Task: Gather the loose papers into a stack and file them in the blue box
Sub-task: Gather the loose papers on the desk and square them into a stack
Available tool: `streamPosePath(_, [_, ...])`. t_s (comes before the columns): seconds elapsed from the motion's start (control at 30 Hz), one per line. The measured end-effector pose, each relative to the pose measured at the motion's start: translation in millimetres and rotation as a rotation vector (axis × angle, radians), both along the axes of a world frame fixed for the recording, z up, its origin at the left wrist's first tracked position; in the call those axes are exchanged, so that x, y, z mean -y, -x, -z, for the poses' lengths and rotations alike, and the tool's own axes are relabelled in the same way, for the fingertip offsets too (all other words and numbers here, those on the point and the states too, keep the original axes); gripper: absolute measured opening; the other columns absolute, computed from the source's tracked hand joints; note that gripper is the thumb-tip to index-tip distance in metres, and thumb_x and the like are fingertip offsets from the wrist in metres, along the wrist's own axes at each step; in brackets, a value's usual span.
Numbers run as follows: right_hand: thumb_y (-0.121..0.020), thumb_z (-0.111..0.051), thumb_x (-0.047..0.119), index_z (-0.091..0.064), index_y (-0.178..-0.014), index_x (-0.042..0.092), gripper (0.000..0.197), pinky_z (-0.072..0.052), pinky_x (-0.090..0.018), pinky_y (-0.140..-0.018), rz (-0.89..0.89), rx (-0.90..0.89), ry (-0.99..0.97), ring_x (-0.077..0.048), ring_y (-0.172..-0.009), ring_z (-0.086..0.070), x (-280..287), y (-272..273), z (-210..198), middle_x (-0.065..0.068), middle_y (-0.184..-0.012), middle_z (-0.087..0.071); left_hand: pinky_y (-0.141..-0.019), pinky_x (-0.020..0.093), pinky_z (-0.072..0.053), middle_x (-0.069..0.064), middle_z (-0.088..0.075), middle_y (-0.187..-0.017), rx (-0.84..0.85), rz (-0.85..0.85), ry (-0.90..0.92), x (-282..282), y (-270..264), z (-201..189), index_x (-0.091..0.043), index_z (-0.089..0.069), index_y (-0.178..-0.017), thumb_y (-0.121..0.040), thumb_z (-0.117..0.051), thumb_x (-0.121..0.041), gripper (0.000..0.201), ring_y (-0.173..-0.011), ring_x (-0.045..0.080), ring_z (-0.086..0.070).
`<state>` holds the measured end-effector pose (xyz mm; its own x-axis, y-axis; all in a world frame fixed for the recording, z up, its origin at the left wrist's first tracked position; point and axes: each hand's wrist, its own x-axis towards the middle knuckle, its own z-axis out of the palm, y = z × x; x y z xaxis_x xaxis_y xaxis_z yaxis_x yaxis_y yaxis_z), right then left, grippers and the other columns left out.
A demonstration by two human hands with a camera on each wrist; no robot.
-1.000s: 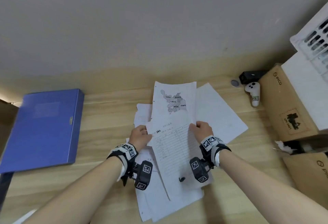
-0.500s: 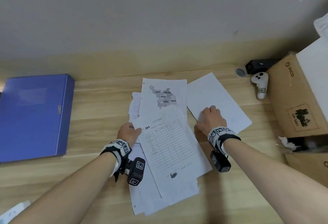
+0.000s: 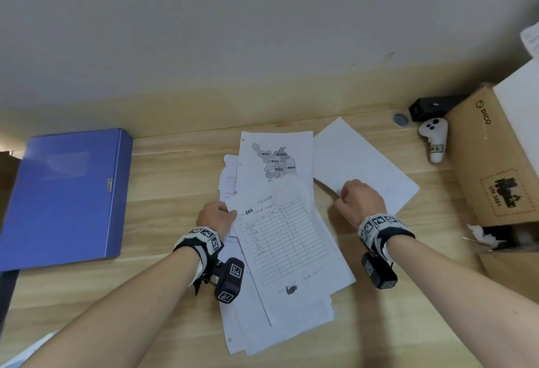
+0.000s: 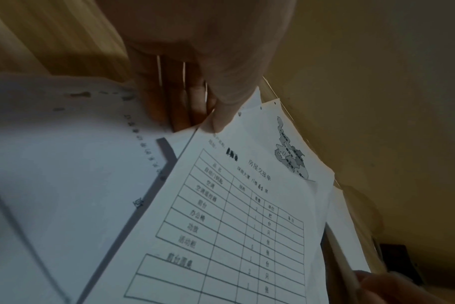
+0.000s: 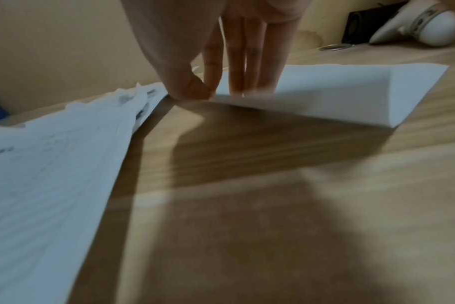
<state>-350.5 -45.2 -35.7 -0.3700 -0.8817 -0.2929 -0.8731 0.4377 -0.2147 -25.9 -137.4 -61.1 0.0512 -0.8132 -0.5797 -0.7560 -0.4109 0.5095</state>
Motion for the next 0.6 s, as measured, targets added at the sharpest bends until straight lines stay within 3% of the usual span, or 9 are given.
streamPosePath(0.13, [-0.093,-0.045,0.031,-0.051,-0.096,0.019,0.014,-0.043,-0.035,-0.059,0.100,-0.067,0.160,-0.034,-0.066,-0.058,7.0,18.6,-38.2,-0.008,-0.075,-0.065,-0.061,0.031,-0.045,0.008,-0.061,-0.069,0.037,0.061,-0.021,6.3,0.5,-10.6,-0.016,-0.053,-0.064,-0.079,-0.064,-0.018,0.018,-0.062,0.023,-0.053])
streamPosePath(0.2, [-0.097,-0.041,0.031,-0.048,-0.103,0.019,0.015,-0.041,-0.036,-0.056,0.049,-0.161,0.164,-0.035,-0.066,-0.060,16.2,34.0,-63.0,-0.011,-0.075,-0.066,-0.069,0.033,-0.048,0.008,-0.066,-0.086,0.063,0.092,-0.038,10.2,1.4,-22.8,-0.016,-0.061,-0.083,-0.082,-0.064,-0.018,0.004,-0.076,0.026,-0.060])
streamPosePath(0.27, [-0.099,-0.040,0.027,-0.047,-0.105,0.023,0.010,-0.042,-0.036,-0.055,-0.041,-0.225,0.153,-0.033,-0.062,-0.057,26.3,47.0,-92.6,-0.009,-0.073,-0.064,-0.077,0.030,-0.047,0.007,-0.064,-0.113,0.084,0.107,-0.004,15.9,3.6,-28.2,-0.013,-0.057,-0.119,-0.083,-0.064,-0.023,0.038,-0.099,0.029,-0.063])
streamPosePath(0.37, [-0.098,-0.044,0.016,-0.044,-0.107,0.024,0.012,-0.046,-0.036,-0.052,-0.261,-0.311,0.129,-0.030,-0.057,-0.056,38.1,52.2,-131.1,-0.004,-0.070,-0.063,-0.092,0.037,-0.051,0.011,-0.051,-0.137,0.051,0.190,0.195,23.3,23.0,-62.1,-0.013,-0.044,-0.138,-0.082,-0.066,-0.027,0.062,-0.117,0.031,-0.058])
streamPosePath(0.5, [-0.092,-0.055,0.011,-0.046,-0.103,0.030,0.024,-0.050,-0.033,-0.050,-0.536,-0.331,0.150,-0.021,-0.057,-0.057,44.7,35.4,-159.8,0.006,-0.073,-0.062,-0.115,0.042,-0.029,0.008,-0.025,-0.159,-0.040,0.527,0.588,36.2,70.6,-130.8,-0.017,-0.027,-0.150,-0.083,-0.073,-0.030,0.083,-0.146,0.028,-0.026])
streamPosePath(0.57, [-0.094,-0.056,0.017,-0.053,-0.100,0.028,0.013,-0.044,-0.029,-0.052,-0.621,-0.265,0.207,-0.018,-0.064,-0.055,45.4,19.1,-173.8,0.008,-0.081,-0.060,-0.122,0.049,-0.014,0.005,-0.013,-0.164,0.002,0.788,0.649,40.7,89.8,-160.1,-0.025,-0.018,-0.154,-0.079,-0.075,-0.039,0.095,-0.151,0.026,-0.012])
streamPosePath(0.6, [-0.094,-0.057,0.020,-0.058,-0.098,0.026,0.007,-0.039,-0.028,-0.054,-0.650,-0.228,0.252,-0.017,-0.064,-0.051,46.0,10.7,-180.0,0.008,-0.081,-0.056,-0.122,0.052,-0.009,0.003,-0.015,-0.164,0.043,0.905,0.626,42.0,95.3,-170.0,-0.028,-0.020,-0.154,-0.078,-0.075,-0.044,0.095,-0.152,0.025,-0.012])
